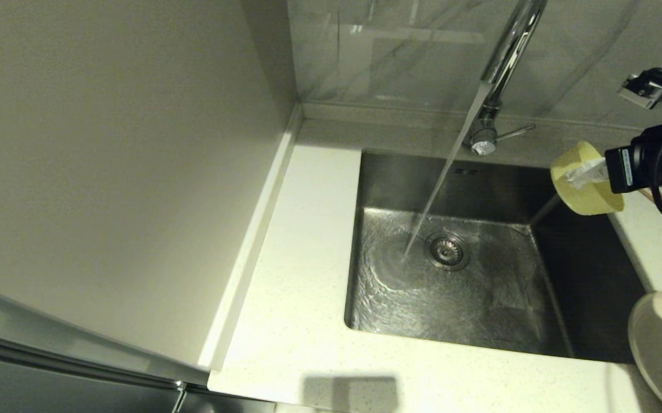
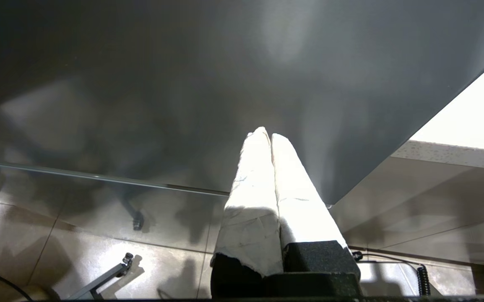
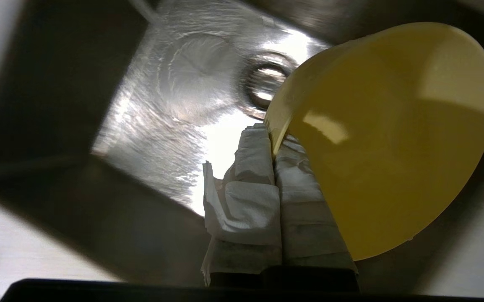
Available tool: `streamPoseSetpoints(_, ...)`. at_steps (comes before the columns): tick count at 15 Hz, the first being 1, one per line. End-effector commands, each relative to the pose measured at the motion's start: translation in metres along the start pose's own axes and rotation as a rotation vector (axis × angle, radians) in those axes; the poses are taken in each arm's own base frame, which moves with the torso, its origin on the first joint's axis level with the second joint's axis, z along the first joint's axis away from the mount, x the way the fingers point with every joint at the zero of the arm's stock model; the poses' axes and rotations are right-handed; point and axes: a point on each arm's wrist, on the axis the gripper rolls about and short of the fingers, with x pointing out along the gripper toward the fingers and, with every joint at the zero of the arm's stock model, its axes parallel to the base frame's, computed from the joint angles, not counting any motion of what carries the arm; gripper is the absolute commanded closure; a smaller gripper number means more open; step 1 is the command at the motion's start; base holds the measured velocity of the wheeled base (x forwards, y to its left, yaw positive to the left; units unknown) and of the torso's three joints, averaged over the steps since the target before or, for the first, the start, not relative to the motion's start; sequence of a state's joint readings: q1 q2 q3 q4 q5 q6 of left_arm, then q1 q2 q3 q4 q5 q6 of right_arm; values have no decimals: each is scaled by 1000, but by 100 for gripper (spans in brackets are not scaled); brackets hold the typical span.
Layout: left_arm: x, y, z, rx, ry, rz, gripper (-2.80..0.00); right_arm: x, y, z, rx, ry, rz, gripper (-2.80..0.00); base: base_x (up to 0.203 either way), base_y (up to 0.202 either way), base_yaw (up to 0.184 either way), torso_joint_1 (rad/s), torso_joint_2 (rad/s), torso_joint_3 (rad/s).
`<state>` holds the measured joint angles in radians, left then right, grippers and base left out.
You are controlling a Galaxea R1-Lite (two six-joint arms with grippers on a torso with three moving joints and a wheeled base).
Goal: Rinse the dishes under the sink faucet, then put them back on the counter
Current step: Rinse the bowl
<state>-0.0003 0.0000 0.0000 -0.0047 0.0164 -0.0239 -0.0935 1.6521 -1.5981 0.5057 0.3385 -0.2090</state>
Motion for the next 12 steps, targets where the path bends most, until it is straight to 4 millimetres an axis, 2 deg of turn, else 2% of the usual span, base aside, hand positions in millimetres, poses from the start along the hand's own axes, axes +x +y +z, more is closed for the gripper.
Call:
streamPoseSetpoints(1, 0, 0, 0, -1, -1, 1, 0, -4, 25, 7, 157, -33, 93, 0, 0, 0, 0, 0, 0, 0)
streamPoseSetpoints(3, 0, 0, 0, -1, -1, 1, 0, -3, 41, 17, 289, -83, 155, 0, 0, 0, 0, 0, 0, 0)
streamPoseSetpoints(6, 0, 0, 0, -1, -1, 1, 0, -3, 50, 33, 450, -170, 207, 0, 0, 0, 0, 0, 0, 0)
streamPoseSetpoints(9, 0, 0, 0, -1, -1, 1, 0, -1, 48, 40, 602, -219, 226, 0, 0, 0, 0, 0, 0, 0)
streamPoseSetpoints(12, 0, 0, 0, -1, -1, 1, 0, 1, 38, 38, 756, -234, 173, 0, 0, 0, 0, 0, 0, 0)
